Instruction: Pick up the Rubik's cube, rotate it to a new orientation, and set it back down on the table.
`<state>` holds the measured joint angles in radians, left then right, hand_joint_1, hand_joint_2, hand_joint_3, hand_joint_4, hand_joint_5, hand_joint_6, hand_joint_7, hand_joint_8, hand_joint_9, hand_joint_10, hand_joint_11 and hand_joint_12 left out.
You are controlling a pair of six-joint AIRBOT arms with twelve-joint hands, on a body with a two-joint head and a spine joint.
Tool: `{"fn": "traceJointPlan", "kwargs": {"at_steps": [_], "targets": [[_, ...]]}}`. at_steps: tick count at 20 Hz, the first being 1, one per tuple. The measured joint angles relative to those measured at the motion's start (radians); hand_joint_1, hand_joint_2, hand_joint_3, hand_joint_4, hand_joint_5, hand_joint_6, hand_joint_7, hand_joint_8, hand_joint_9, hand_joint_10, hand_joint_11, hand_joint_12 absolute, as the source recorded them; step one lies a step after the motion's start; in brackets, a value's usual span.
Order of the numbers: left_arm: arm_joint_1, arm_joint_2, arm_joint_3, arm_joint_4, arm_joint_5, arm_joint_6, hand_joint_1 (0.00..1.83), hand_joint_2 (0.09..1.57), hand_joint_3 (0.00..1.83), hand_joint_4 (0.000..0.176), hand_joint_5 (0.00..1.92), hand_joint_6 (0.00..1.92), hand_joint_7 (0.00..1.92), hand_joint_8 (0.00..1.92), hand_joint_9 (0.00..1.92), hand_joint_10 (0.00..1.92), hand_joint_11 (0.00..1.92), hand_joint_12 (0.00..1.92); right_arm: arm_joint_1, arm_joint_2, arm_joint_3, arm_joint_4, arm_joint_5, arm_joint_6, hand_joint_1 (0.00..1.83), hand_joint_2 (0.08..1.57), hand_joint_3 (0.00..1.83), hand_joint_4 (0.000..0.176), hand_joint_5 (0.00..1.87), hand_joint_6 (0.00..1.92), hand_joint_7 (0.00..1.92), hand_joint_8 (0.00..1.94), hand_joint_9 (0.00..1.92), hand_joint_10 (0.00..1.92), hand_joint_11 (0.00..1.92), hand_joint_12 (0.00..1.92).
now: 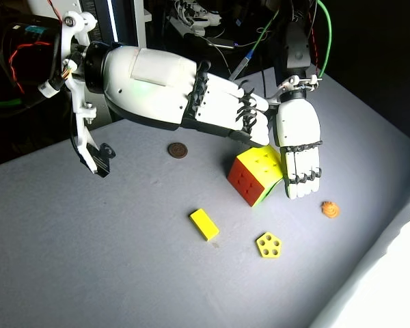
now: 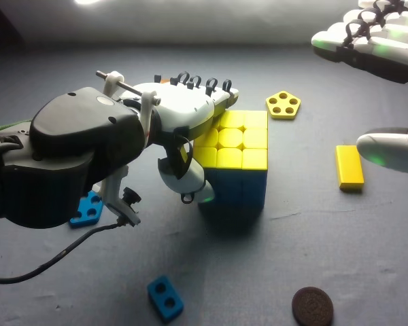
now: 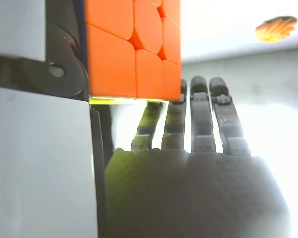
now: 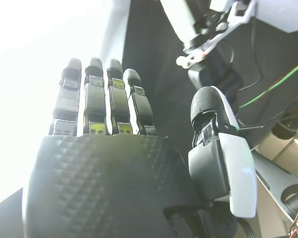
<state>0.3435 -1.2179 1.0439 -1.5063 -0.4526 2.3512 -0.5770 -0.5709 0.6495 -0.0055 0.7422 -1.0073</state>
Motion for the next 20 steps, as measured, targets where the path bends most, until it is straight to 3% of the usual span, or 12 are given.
{"fn": "traceJointPlan", "kwargs": {"at_steps": [2, 3, 7, 8, 9, 10, 11, 12, 13, 14, 16, 20], "targets": [[0.0, -0.001, 0.0, 0.001, 0.001, 0.0, 1.0, 0.98, 0.0, 0.0, 0.0, 0.0, 0.0, 0.0, 0.0, 0.0, 0.0, 0.0, -0.001, 0.0, 0.0, 0.002, 0.0, 0.0, 0.06, 1.31, 0.0, 0.0, 0.09, 0.0, 0.17, 0.0, 0.15, 0.01, 0.0, 0.37], [0.0, -0.002, 0.0, 0.001, 0.002, 0.0, 1.02, 0.97, 0.0, 0.0, 0.0, 0.0, 0.0, 0.0, 0.0, 0.0, 0.0, 0.0, -0.001, 0.0, -0.001, 0.002, 0.0, 0.0, 0.05, 1.31, 0.0, 0.0, 0.07, 0.01, 0.16, 0.0, 0.13, 0.01, 0.0, 0.28], [-0.001, -0.013, 0.001, 0.003, -0.003, 0.001, 0.99, 1.02, 0.02, 0.0, 0.0, 0.0, 0.04, 0.02, 0.04, 0.02, 0.02, 0.01, -0.001, 0.0, -0.001, 0.002, 0.001, 0.0, 0.08, 1.31, 0.0, 0.0, 0.08, 0.01, 0.16, 0.0, 0.13, 0.01, 0.0, 0.24], [-0.003, -0.014, 0.001, 0.003, -0.003, 0.002, 0.96, 1.1, 0.0, 0.0, 0.13, 0.02, 0.23, 0.04, 0.2, 0.08, 0.0, 0.51, -0.001, 0.0, -0.002, 0.002, 0.001, 0.0, 0.09, 1.31, 0.0, 0.0, 0.09, 0.01, 0.16, 0.0, 0.13, 0.01, 0.0, 0.19], [-0.003, -0.015, 0.002, 0.002, -0.003, 0.002, 0.98, 1.12, 0.0, 0.0, 0.24, 0.04, 0.35, 0.08, 0.27, 0.2, 0.0, 0.83, -0.001, 0.0, -0.002, 0.002, 0.001, 0.0, 0.1, 1.31, 0.0, 0.0, 0.1, 0.01, 0.17, 0.0, 0.15, 0.01, 0.0, 0.23], [-0.003, -0.016, 0.002, 0.004, -0.004, 0.002, 1.08, 1.11, 0.0, 0.0, 0.4, 0.14, 0.28, 0.66, 0.21, 0.84, 0.0, 1.26, -0.002, 0.0, -0.002, 0.002, 0.001, 0.0, 0.1, 1.31, 0.0, 0.0, 0.11, 0.02, 0.18, 0.0, 0.15, 0.02, 0.0, 0.33], [-0.009, -0.02, 0.003, 0.006, -0.008, 0.002, 1.12, 1.13, 0.0, 0.0, 0.34, 0.71, 0.15, 1.24, 0.15, 1.34, 0.0, 1.56, -0.002, 0.0, -0.002, 0.002, 0.0, 0.0, 0.1, 1.3, 0.0, 0.0, 0.12, 0.02, 0.18, 0.0, 0.15, 0.02, 0.0, 0.34], [-0.013, -0.02, 0.003, 0.007, -0.008, 0.002, 1.18, 1.12, 0.0, 0.0, 0.33, 1.08, 0.15, 1.49, 0.15, 1.56, 0.0, 1.73, -0.002, 0.0, -0.002, 0.002, 0.001, 0.0, 0.09, 1.31, 0.0, 0.0, 0.11, 0.02, 0.17, 0.0, 0.15, 0.01, 0.0, 0.34], [-0.016, -0.026, 0.004, 0.006, -0.01, 0.002, 1.1, 1.22, 0.01, 0.0, 0.62, 1.36, 0.2, 1.66, 0.18, 1.72, 0.06, 1.87, -0.002, 0.0, -0.003, 0.002, 0.001, 0.0, 0.1, 1.31, 0.0, 0.0, 0.1, 0.01, 0.16, 0.0, 0.15, 0.01, 0.0, 0.31], [-0.015, -0.031, 0.005, -0.003, -0.016, 0.002, 1.08, 1.25, 0.01, 0.0, 0.66, 1.44, 0.2, 1.82, 0.19, 1.87, 0.12, 1.91, -0.006, 0.0, -0.006, 0.003, 0.004, 0.0, 0.1, 1.31, 0.0, 0.0, 0.1, 0.01, 0.17, 0.0, 0.15, 0.01, 0.0, 0.3], [-0.016, -0.032, 0.005, -0.002, -0.013, 0.005, 1.05, 1.28, 0.02, 0.0, 0.64, 1.52, 0.21, 1.91, 0.24, 1.92, 0.22, 1.92, -0.008, 0.0, -0.006, 0.002, -0.001, 0.0, 0.12, 1.31, 0.0, 0.0, 0.12, 0.01, 0.2, 0.01, 0.17, 0.01, 0.0, 0.4], [-0.017, -0.032, 0.004, -0.006, -0.014, 0.005, 1.02, 1.33, 0.03, 0.0, 0.57, 1.63, 0.24, 1.92, 0.3, 1.92, 0.29, 1.92, -0.026, 0.0, -0.006, 0.004, 0.018, 0.0, 0.09, 1.31, 0.0, 0.0, 0.1, 0.0, 0.17, 0.0, 0.15, 0.01, 0.0, 0.34]]}}
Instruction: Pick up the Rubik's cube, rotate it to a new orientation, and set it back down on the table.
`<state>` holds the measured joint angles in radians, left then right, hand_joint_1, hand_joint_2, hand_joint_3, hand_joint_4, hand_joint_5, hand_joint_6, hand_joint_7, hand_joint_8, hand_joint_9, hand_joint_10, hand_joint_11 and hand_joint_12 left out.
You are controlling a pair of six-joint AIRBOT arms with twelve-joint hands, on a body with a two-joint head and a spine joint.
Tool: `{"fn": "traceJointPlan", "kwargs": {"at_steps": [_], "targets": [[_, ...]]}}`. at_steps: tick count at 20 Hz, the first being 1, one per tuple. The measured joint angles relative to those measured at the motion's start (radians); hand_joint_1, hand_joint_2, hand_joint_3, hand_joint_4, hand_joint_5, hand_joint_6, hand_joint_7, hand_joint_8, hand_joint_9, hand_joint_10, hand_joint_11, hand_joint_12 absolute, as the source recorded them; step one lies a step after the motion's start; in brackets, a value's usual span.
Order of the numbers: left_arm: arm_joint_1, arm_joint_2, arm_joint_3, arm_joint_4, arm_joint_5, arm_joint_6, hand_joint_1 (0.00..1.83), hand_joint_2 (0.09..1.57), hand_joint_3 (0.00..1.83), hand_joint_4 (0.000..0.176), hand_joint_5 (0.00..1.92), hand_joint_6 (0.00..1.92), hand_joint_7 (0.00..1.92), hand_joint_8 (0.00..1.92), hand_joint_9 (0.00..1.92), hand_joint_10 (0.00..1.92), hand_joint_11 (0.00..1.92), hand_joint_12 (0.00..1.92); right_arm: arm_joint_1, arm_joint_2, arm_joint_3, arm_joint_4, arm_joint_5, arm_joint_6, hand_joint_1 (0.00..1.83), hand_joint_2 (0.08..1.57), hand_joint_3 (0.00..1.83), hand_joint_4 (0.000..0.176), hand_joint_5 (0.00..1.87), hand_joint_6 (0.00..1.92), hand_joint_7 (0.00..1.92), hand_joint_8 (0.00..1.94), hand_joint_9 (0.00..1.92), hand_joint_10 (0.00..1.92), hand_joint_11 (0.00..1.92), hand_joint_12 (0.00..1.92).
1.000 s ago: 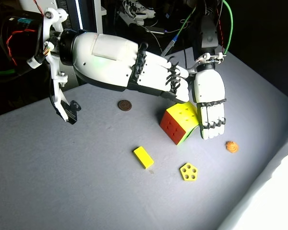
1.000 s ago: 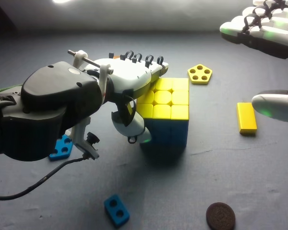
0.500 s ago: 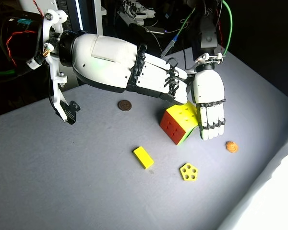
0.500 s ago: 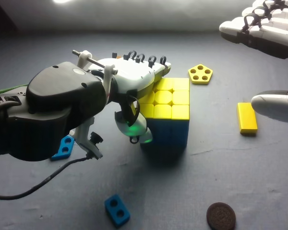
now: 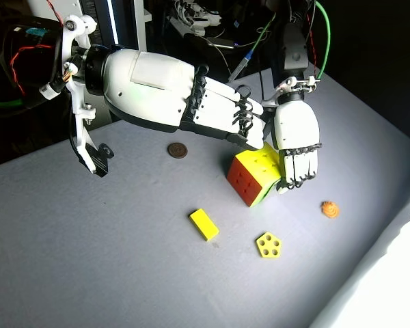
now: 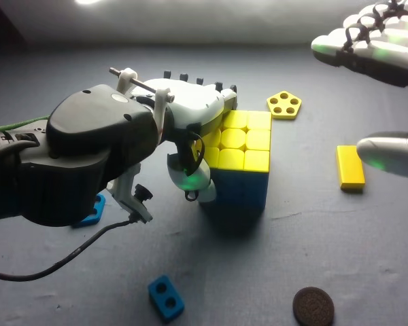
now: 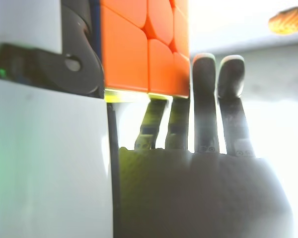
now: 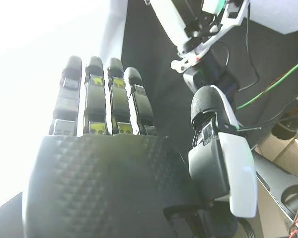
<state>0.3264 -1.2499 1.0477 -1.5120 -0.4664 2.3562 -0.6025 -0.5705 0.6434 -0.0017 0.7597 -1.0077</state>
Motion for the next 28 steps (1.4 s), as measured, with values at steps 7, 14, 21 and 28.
{"fn": "traceJointPlan", "kwargs": {"at_steps": [7, 14, 21, 28], "targets": [[-0.051, 0.008, -0.043, -0.144, 0.016, 0.107, 1.02, 1.33, 0.01, 0.0, 0.57, 1.63, 0.2, 1.92, 0.26, 1.92, 0.27, 1.92, -0.037, 0.021, -0.009, 0.002, 0.013, -0.014, 0.1, 1.31, 0.0, 0.0, 0.06, 0.0, 0.19, 0.0, 0.16, 0.01, 0.0, 0.39], [-0.189, 0.093, -0.102, -0.364, -0.01, 0.331, 1.02, 1.32, 0.0, 0.0, 0.59, 1.6, 0.18, 1.92, 0.25, 1.92, 0.25, 1.92, -0.037, 0.029, -0.027, 0.002, -0.081, -0.019, 0.07, 1.31, 0.0, 0.0, 0.16, 0.02, 0.32, 0.0, 0.3, 0.34, 0.0, 1.05], [-0.242, 0.124, -0.15, -0.475, -0.023, 0.414, 1.13, 1.21, 0.0, 0.0, 0.31, 1.8, 0.13, 1.92, 0.23, 1.92, 0.27, 1.92, -0.031, 0.029, -0.027, -0.011, -0.08, -0.023, 0.13, 1.27, 0.0, 0.0, 0.19, 0.0, 0.4, 0.98, 0.37, 1.62, 0.23, 1.92], [-0.262, 0.13, -0.16, -0.494, -0.024, 0.415, 1.16, 1.2, 0.0, 0.0, 0.2, 1.91, 0.1, 1.92, 0.22, 1.92, 0.29, 1.92, -0.022, 0.024, -0.034, -0.031, -0.08, -0.024, 0.13, 1.28, 0.0, 0.0, 0.08, 0.0, 0.28, 1.31, 0.29, 1.78, 0.23, 1.92]]}}
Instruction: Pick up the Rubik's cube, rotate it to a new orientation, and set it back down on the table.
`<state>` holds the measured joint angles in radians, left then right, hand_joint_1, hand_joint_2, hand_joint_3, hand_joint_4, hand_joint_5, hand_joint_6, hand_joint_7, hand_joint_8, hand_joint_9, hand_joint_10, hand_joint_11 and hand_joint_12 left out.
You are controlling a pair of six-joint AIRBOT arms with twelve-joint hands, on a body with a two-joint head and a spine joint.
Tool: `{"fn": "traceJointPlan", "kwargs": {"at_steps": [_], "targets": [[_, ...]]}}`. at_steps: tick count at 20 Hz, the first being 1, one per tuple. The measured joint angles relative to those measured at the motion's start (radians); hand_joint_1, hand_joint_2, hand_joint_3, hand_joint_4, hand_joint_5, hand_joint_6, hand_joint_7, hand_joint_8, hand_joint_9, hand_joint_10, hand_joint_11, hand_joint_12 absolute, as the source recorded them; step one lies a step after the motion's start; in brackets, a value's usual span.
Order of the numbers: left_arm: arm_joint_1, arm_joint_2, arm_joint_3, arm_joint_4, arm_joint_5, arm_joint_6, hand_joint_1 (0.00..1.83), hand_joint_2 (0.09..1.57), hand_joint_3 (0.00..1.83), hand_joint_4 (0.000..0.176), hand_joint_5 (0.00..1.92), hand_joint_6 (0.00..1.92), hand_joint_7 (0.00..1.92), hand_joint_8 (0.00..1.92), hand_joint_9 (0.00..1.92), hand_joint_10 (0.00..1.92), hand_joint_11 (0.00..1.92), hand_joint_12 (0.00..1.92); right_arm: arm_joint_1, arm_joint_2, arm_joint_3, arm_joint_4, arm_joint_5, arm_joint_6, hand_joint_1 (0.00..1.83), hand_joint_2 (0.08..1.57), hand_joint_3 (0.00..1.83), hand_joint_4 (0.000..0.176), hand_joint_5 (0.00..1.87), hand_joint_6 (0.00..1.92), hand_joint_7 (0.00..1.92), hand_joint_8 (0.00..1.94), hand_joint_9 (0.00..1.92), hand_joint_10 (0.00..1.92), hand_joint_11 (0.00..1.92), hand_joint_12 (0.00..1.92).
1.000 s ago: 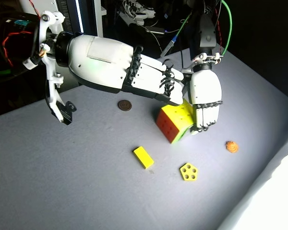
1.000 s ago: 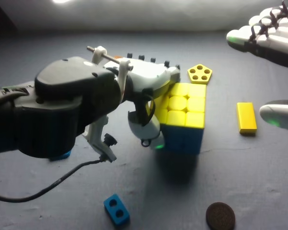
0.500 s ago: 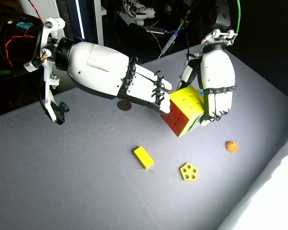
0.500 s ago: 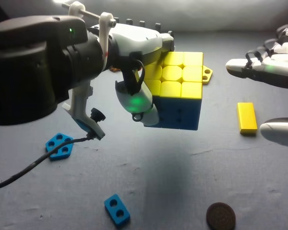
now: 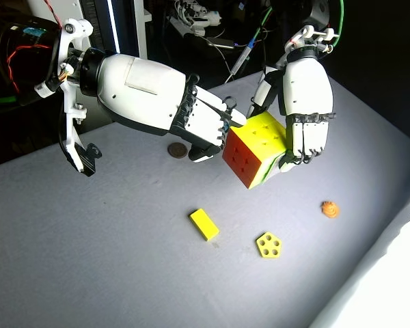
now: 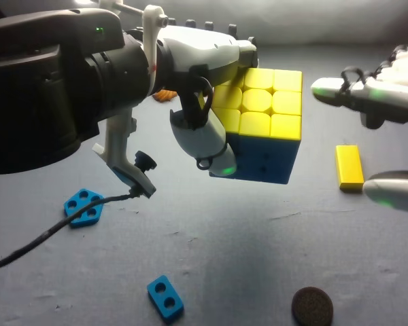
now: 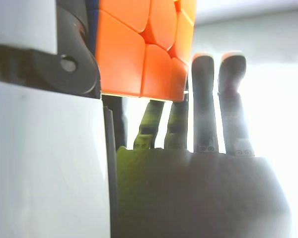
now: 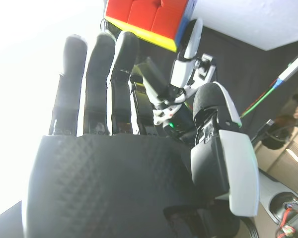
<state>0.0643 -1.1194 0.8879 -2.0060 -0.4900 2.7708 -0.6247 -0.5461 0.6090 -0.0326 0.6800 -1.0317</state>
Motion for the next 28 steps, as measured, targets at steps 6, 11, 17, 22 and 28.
{"fn": "traceJointPlan", "kwargs": {"at_steps": [6, 11, 17, 22, 28], "targets": [[-0.03, 0.002, 0.022, 0.0, -0.009, 0.006, 0.99, 1.36, 0.04, 0.0, 0.52, 1.7, 0.11, 1.92, 0.24, 1.92, 0.31, 1.92, 0.029, -0.031, -0.002, 0.004, -0.062, -0.001, 0.14, 1.29, 0.0, 0.0, 0.07, 0.0, 0.24, 1.31, 0.24, 1.78, 0.17, 1.92], [-0.037, 0.002, 0.021, -0.003, -0.012, 0.009, 1.01, 1.34, 0.01, 0.0, 0.56, 1.65, 0.14, 1.92, 0.25, 1.92, 0.32, 1.92, 0.037, -0.054, 0.0, 0.041, -0.075, -0.064, 0.18, 1.28, 0.0, 0.0, 0.1, 0.01, 0.27, 1.27, 0.27, 1.74, 0.19, 1.92], [-0.037, 0.002, 0.021, -0.003, -0.025, 0.016, 0.96, 1.36, 0.01, 0.0, 0.53, 1.7, 0.13, 1.92, 0.22, 1.92, 0.3, 1.92, 0.037, -0.092, 0.021, 0.052, -0.098, -0.066, 0.09, 1.3, 0.01, 0.0, 0.1, 0.01, 0.29, 1.22, 0.24, 1.77, 0.17, 1.92], [-0.041, 0.002, 0.019, -0.008, -0.035, 0.03, 0.94, 1.36, 0.06, 0.0, 0.5, 1.74, 0.13, 1.92, 0.24, 1.92, 0.31, 1.92, 0.037, -0.109, 0.022, 0.057, -0.115, -0.066, 0.17, 1.27, 0.0, 0.0, 0.08, 0.0, 0.29, 1.22, 0.21, 1.75, 0.14, 1.92], [-0.047, 0.002, 0.019, -0.016, -0.047, 0.03, 1.0, 1.34, 0.03, 0.0, 0.55, 1.67, 0.19, 1.92, 0.28, 1.92, 0.35, 1.92, 0.035, -0.119, 0.028, 0.059, -0.124, -0.066, 0.12, 1.28, 0.0, 0.0, 0.14, 0.03, 0.32, 1.18, 0.27, 1.73, 0.18, 1.92]]}}
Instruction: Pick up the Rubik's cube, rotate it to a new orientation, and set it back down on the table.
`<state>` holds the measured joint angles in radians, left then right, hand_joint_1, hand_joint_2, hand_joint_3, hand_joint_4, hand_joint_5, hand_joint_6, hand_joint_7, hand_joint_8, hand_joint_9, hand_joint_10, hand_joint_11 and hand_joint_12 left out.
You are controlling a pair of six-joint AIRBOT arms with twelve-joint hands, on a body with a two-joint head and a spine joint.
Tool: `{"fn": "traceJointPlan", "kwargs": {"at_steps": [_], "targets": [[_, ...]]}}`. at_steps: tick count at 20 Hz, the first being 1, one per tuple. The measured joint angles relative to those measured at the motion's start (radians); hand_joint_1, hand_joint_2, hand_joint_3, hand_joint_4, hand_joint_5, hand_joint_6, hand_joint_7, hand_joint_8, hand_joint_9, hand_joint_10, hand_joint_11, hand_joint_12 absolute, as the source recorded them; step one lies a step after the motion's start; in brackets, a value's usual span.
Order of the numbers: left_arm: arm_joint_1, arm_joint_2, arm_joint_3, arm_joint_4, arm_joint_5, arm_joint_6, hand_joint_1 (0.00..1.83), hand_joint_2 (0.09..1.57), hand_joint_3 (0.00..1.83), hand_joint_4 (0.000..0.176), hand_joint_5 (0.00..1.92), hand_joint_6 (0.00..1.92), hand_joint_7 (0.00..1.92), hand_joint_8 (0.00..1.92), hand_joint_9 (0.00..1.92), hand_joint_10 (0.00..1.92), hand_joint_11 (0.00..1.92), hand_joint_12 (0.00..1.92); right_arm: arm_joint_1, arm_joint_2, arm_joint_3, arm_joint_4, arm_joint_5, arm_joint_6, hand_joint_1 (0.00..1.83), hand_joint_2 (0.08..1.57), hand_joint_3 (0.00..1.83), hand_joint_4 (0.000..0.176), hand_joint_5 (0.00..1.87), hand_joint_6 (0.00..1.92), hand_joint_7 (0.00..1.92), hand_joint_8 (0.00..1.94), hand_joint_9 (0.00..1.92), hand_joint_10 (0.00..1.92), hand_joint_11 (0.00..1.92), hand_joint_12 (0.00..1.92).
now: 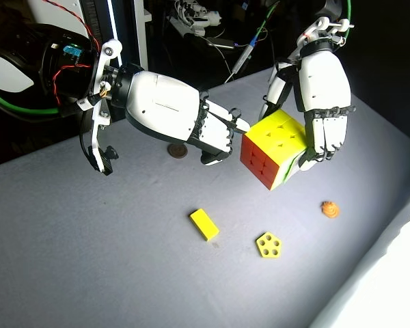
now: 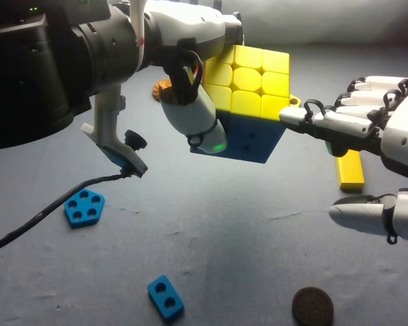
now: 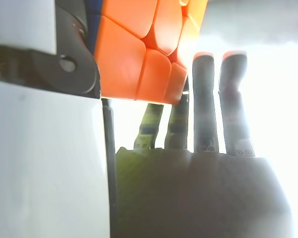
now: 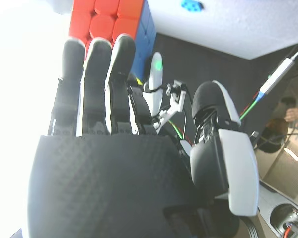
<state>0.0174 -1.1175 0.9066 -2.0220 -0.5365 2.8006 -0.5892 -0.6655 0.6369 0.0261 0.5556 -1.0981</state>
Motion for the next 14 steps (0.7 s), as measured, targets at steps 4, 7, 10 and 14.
{"fn": "traceJointPlan", "kwargs": {"at_steps": [4, 7, 10, 14], "targets": [[0.0, 0.0, 0.0, 0.0, -0.001, 0.001, 1.0, 1.36, 0.02, 0.0, 0.53, 1.69, 0.16, 1.92, 0.27, 1.92, 0.35, 1.92, 0.0, -0.014, 0.014, -0.001, 0.002, 0.0, 0.1, 1.3, 0.0, 0.0, 0.12, 0.02, 0.31, 1.17, 0.26, 1.75, 0.18, 1.92], [-0.004, 0.0, 0.0, 0.001, -0.005, 0.005, 0.99, 1.37, 0.02, 0.0, 0.52, 1.7, 0.15, 1.92, 0.27, 1.92, 0.36, 1.92, 0.0, -0.024, 0.016, 0.0, 0.003, 0.0, 0.07, 1.31, 0.01, 0.0, 0.1, 0.01, 0.27, 1.19, 0.23, 1.77, 0.15, 1.92], [-0.007, 0.001, 0.0, 0.0, -0.007, 0.005, 0.99, 1.37, 0.02, 0.0, 0.51, 1.71, 0.14, 1.92, 0.26, 1.92, 0.34, 1.92, 0.0, -0.029, 0.02, 0.0, 0.0, 0.0, 0.07, 1.3, 0.0, 0.0, 0.09, 0.0, 0.27, 1.19, 0.23, 1.76, 0.15, 1.92], [-0.011, 0.001, 0.0, 0.001, -0.007, 0.006, 1.01, 1.35, 0.01, 0.0, 0.55, 1.66, 0.2, 1.92, 0.29, 1.92, 0.34, 1.92, -0.002, -0.035, 0.022, 0.001, 0.0, 0.0, 0.1, 1.3, 0.0, 0.0, 0.1, 0.01, 0.29, 1.19, 0.22, 1.75, 0.13, 1.92]]}}
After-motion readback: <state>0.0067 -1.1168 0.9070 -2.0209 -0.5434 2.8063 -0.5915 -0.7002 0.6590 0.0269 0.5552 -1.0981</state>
